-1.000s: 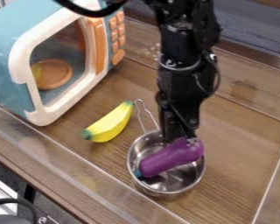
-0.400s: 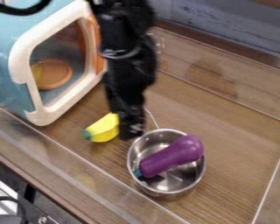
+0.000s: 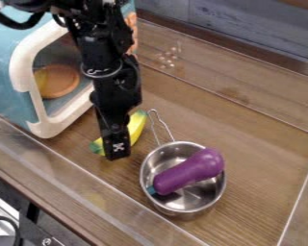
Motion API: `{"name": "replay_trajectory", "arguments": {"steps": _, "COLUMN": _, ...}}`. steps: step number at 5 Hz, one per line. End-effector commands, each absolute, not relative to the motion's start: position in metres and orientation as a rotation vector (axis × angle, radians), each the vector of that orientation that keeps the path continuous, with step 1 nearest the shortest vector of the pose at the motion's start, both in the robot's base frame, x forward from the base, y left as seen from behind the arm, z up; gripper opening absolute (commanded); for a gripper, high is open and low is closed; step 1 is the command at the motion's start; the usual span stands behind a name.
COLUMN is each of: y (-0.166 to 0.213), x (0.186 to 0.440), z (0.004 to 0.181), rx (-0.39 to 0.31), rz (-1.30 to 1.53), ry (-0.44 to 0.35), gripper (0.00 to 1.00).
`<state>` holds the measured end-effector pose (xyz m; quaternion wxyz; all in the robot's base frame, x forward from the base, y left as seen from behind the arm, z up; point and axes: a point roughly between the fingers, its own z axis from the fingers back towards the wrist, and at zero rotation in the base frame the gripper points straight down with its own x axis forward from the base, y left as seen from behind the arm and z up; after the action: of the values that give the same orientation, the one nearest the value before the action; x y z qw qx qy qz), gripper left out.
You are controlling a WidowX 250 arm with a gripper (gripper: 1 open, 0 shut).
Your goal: Put the banana in the silver pot
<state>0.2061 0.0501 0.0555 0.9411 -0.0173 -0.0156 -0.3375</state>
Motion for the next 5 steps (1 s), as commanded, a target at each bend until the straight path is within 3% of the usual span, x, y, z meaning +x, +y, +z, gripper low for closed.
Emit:
{"name": "replay_trajectory", "arguments": {"steps": 1, "y": 0.060, "x": 0.223, "z": 0.060, "rx": -0.019, "rz": -0.752, "ry": -0.061, "gripper": 1.00}}
{"name": "replay_trajectory", "arguments": {"steps": 3, "y": 0.051, "x": 0.229, "z": 0.059, "rx": -0.033, "rz": -0.700, "ry": -0.051, "gripper": 1.00}}
{"name": "replay_trajectory", "arguments": {"steps": 5, "y": 0.046, "x": 0.215, "z": 0.030, "rx": -0.047, "rz": -0.733, "ry": -0.036, "gripper": 1.00}}
